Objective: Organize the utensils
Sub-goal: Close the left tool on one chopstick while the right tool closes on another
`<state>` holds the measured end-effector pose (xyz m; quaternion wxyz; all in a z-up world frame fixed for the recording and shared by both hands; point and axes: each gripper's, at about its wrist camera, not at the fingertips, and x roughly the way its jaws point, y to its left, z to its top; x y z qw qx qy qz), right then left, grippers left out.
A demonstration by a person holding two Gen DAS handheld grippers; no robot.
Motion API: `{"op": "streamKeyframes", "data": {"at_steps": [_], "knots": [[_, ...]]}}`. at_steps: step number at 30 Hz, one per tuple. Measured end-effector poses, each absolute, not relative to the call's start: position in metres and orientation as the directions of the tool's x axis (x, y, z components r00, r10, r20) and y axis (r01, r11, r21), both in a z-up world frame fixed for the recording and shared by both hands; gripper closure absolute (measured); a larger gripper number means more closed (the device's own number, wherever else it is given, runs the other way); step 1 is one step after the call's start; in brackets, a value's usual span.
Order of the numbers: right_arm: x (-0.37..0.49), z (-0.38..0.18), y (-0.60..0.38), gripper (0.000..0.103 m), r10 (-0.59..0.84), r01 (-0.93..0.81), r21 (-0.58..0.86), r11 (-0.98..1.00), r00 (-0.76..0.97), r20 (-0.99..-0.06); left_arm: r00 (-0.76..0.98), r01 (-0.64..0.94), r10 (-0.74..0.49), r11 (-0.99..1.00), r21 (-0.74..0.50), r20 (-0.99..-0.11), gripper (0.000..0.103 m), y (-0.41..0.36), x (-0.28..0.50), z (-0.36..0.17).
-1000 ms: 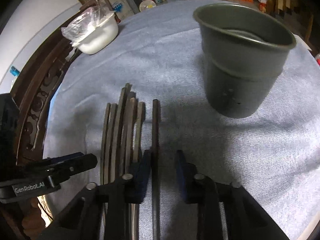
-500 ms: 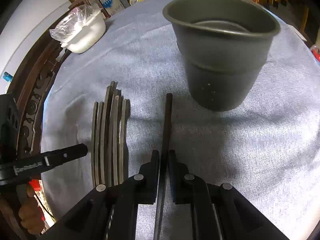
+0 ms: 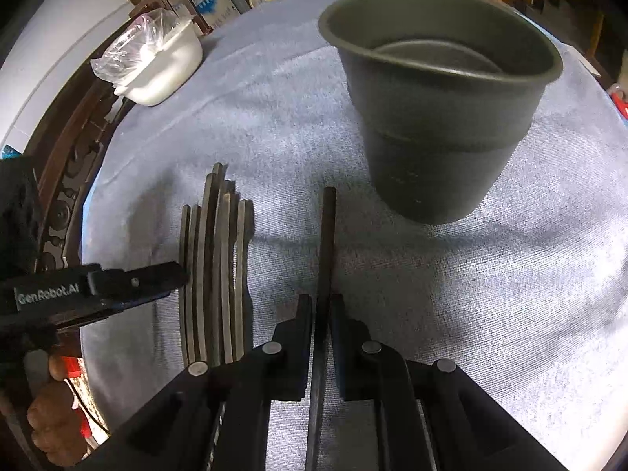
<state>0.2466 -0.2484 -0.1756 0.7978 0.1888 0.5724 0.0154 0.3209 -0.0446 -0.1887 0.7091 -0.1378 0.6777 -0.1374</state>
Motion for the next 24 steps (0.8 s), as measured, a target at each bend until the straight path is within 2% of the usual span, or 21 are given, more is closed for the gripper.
{"op": "streamKeyframes", "data": {"at_steps": [11, 24], "knots": [[0.254, -0.172, -0.246, 0.090, 0.221, 0.205, 0.296, 0.933, 0.322, -0.920, 0.031, 0.003, -0.359, 0.933, -0.359, -0.933, 0.073, -0.045, 0.326, -0.197], [0.267, -0.170, -0.230, 0.091, 0.132, 0.165, 0.198, 0.966, 0.342, -0.930, 0.018, -0.029, -0.287, 0.958, -0.287, -0.958, 0.075, -0.076, 0.334, -0.201]]}}
